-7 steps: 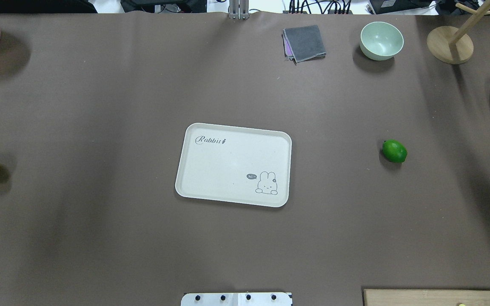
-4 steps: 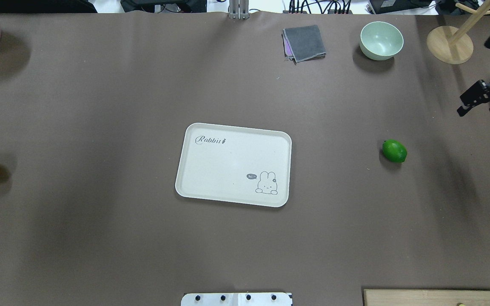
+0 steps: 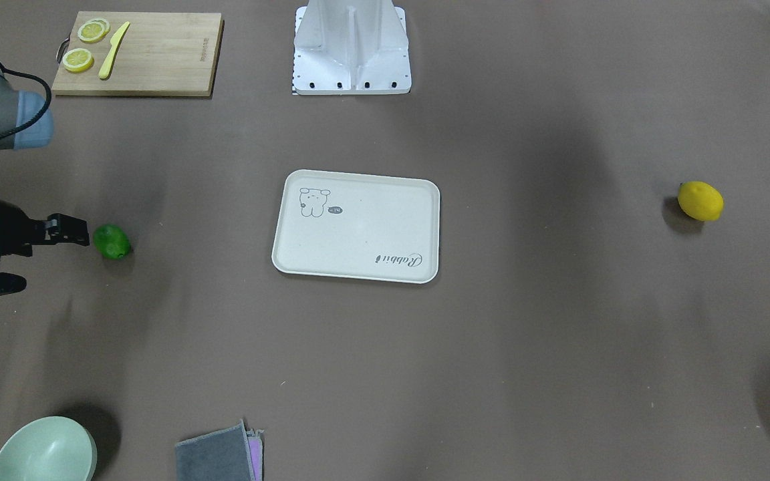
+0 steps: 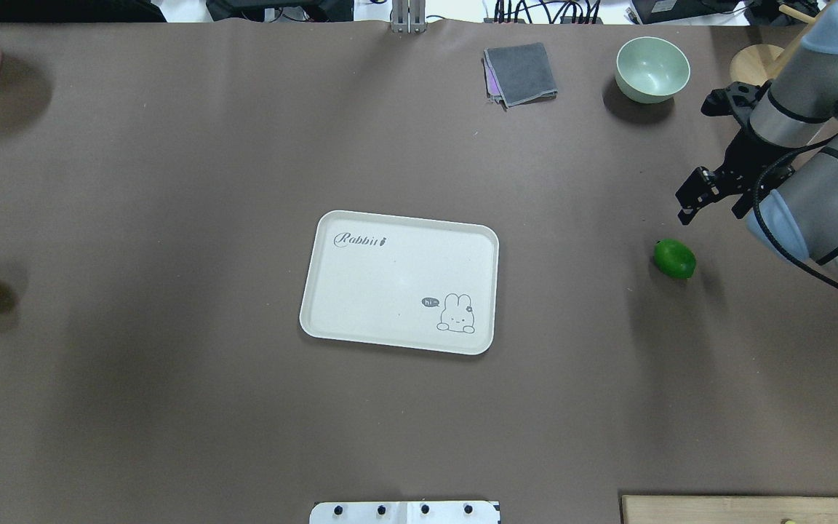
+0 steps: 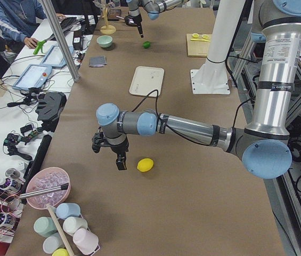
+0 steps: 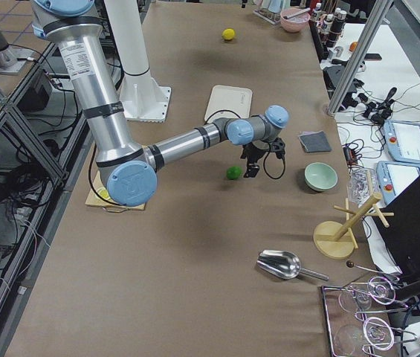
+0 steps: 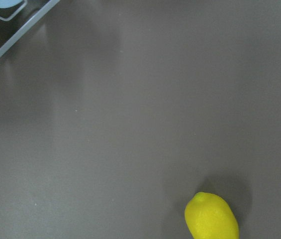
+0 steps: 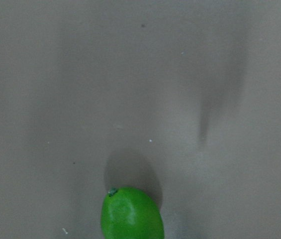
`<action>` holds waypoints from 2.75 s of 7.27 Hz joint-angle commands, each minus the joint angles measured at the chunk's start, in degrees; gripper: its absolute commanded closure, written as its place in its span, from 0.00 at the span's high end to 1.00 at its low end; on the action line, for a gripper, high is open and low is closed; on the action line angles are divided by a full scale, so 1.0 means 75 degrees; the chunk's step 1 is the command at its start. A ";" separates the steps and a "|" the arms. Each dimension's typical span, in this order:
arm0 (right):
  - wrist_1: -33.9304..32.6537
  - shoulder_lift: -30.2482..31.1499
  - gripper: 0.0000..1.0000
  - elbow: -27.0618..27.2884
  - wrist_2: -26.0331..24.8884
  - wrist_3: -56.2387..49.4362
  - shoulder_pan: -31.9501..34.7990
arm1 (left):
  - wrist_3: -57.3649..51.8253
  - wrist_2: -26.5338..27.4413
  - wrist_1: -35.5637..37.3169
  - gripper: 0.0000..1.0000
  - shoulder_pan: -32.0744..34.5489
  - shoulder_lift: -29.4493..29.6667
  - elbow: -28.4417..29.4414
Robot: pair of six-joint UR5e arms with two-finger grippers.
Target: Place all lemons on tray
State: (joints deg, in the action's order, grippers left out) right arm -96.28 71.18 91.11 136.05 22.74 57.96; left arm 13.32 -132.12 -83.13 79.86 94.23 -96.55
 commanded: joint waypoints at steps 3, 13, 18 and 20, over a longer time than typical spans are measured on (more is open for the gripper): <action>0.0322 -0.0198 0.99 -0.0429 -0.0104 0.0120 -0.0580 | 0.2320 0.0014 -0.2513 0.97 -0.1047 -0.1215 -0.0193; 0.0322 -0.0268 0.26 -0.0816 -0.0245 0.0120 -0.0685 | 0.4986 0.0600 -0.5581 0.96 -0.2340 -0.1513 0.0920; 0.0216 -0.0934 0.27 -0.0383 0.0493 0.0841 -0.0286 | 0.5361 0.0600 -0.5932 0.26 -0.2492 -0.1560 0.0932; 0.0228 -0.1589 0.27 -0.0394 0.0470 0.2094 -0.0648 | 0.5361 0.0542 -0.5862 0.23 -0.2481 -0.1537 0.0815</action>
State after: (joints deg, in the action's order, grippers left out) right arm -94.58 62.12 88.09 139.57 32.89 54.61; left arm 53.53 -127.78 -127.38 61.20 82.59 -89.89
